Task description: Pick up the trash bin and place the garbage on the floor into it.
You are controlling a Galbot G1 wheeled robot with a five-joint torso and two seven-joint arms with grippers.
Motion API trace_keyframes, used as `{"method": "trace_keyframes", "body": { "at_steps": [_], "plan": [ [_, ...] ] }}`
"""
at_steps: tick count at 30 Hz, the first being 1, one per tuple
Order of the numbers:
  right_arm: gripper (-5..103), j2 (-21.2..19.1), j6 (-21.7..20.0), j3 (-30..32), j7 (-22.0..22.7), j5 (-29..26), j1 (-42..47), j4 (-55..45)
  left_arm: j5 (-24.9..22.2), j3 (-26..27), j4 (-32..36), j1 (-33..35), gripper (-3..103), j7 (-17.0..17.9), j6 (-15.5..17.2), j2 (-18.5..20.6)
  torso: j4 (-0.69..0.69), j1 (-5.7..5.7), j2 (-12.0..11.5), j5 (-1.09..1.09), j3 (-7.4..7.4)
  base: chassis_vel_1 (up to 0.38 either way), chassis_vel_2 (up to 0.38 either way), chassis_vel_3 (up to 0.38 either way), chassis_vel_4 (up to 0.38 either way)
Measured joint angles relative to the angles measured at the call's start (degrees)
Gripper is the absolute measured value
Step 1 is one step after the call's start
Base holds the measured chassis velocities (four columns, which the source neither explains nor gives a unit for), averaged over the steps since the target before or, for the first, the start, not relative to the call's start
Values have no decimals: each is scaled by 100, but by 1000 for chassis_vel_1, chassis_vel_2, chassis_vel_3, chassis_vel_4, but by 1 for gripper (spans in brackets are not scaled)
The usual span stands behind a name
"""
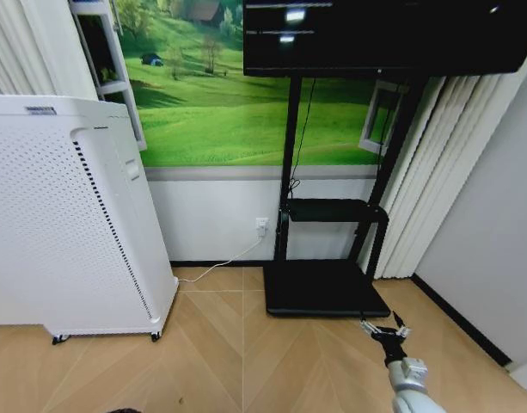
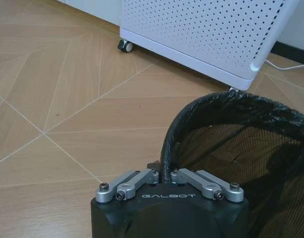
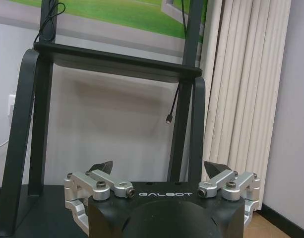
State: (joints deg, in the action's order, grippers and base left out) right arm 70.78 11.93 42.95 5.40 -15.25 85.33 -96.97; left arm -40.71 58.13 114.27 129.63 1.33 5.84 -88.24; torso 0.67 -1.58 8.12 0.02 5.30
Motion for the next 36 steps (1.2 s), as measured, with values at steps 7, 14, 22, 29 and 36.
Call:
{"method": "trace_keyframes", "body": {
  "at_steps": [7, 14, 22, 29, 36],
  "plan": [
    [100, -18, -44, -2, 5, 2, -46, -29, -83, -12, 79, 142, 4, 2, -44, -19, 2, 0, 0, -3, 0, 0, 0, 0, 0],
    [100, -35, -155, -67, 10, -35, -211, -72, -96, 26, 138, 319, 3, 63, -178, -79, 0, 0, 0, -2, 0, 0, 0, 0, 0],
    [100, -104, -184, -103, -6, -147, -315, 24, 381, 76, 109, 326, 3, 138, -460, -167, 1, 0, 0, -1, 0, 0, 0, 0, 0],
    [100, -106, -169, -97, -36, -157, -308, 91, 594, 80, 91, 285, 20, 128, -545, -188, 1, 0, 0, -1, 0, 0, 0, 0, 0],
    [100, -96, -159, -82, -43, -131, -286, 92, 613, 57, 83, 269, 47, 7, -529, -168, 1, 0, 0, -2, 0, 0, 0, 0, 0]
  ]
}}
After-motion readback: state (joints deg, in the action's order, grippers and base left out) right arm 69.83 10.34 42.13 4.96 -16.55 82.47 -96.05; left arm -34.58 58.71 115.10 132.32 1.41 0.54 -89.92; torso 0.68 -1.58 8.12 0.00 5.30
